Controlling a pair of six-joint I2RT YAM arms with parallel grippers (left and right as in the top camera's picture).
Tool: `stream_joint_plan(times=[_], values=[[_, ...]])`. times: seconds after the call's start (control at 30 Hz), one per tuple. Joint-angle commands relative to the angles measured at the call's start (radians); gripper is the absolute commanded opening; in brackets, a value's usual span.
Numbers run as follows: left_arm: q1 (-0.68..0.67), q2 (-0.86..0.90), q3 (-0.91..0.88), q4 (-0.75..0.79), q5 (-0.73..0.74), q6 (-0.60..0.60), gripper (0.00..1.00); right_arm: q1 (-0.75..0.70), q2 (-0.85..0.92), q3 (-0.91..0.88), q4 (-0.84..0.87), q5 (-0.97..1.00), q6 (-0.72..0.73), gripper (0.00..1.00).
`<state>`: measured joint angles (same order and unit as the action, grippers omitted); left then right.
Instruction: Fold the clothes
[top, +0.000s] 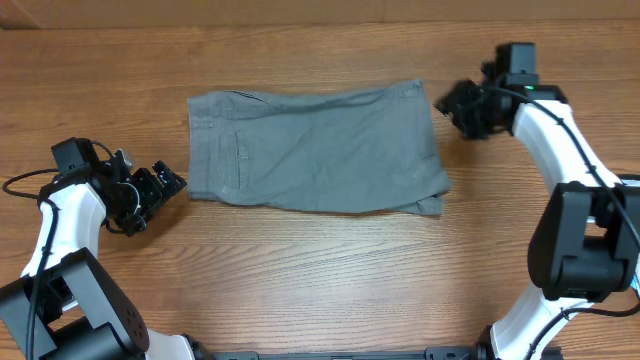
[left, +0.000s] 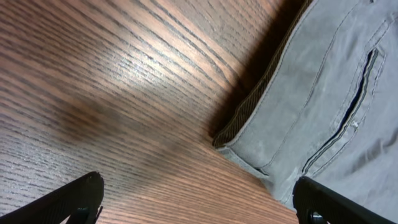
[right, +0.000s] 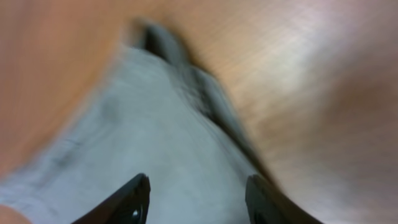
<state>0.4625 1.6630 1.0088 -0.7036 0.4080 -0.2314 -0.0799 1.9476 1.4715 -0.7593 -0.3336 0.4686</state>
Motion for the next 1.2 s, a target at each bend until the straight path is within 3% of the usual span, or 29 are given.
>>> stream_joint_plan(times=[0.0, 0.13, 0.23, 0.33, 0.37, 0.4, 0.47, 0.57, 0.6, 0.8, 1.0, 1.03, 1.07, 1.1, 1.17], values=[[0.001, 0.011, 0.021, -0.003, 0.001, 0.027, 1.0, -0.038, -0.025, 0.018, -0.114, 0.015, -0.145, 0.55], [0.0, 0.011, 0.021, -0.003, 0.01, 0.04, 1.0, -0.046, -0.023, -0.002, -0.276, 0.104, -0.186, 0.57], [-0.008, 0.011, 0.021, -0.003, 0.012, 0.058, 0.99, -0.037, -0.023, -0.064, -0.272, 0.116, -0.211, 0.57], [-0.031, 0.011, 0.021, -0.003, 0.016, 0.09, 0.91, -0.031, -0.023, -0.139, -0.208, 0.06, -0.211, 0.57], [-0.041, 0.011, 0.021, -0.003, 0.023, 0.1, 0.9, -0.031, -0.023, -0.158, -0.18, 0.027, -0.212, 0.52], [-0.054, 0.011, 0.021, -0.002, 0.033, 0.113, 0.9, -0.031, -0.023, -0.171, -0.163, 0.001, -0.212, 0.41], [-0.082, 0.011, 0.021, 0.001, 0.039, 0.124, 0.9, -0.031, -0.023, -0.176, -0.156, -0.062, -0.253, 0.34], [-0.129, 0.011, 0.021, 0.005, 0.038, 0.145, 0.91, -0.031, -0.027, -0.167, -0.189, -0.117, -0.313, 0.08], [-0.147, 0.011, 0.021, 0.005, 0.037, 0.158, 0.91, -0.032, -0.03, -0.157, -0.225, -0.117, -0.312, 0.04], [-0.229, 0.011, 0.021, 0.016, -0.024, 0.172, 0.94, -0.067, -0.086, -0.092, -0.411, -0.06, -0.313, 0.04], [-0.239, 0.011, 0.021, 0.024, -0.042, 0.172, 0.94, -0.071, -0.107, -0.098, -0.488, 0.031, -0.299, 0.04], [-0.238, 0.011, 0.021, 0.027, -0.045, 0.172, 0.94, -0.07, -0.107, -0.106, -0.476, 0.029, -0.298, 0.16], [-0.236, 0.011, 0.021, 0.033, -0.049, 0.171, 0.94, -0.07, -0.107, -0.111, -0.465, 0.026, -0.298, 0.57], [-0.233, 0.011, 0.021, 0.043, -0.048, 0.165, 0.95, -0.07, -0.107, -0.116, -0.448, 0.026, -0.298, 0.72], [-0.226, 0.01, 0.027, 0.063, -0.014, 0.139, 0.97, -0.07, -0.106, -0.127, -0.381, 0.026, -0.298, 0.74]])
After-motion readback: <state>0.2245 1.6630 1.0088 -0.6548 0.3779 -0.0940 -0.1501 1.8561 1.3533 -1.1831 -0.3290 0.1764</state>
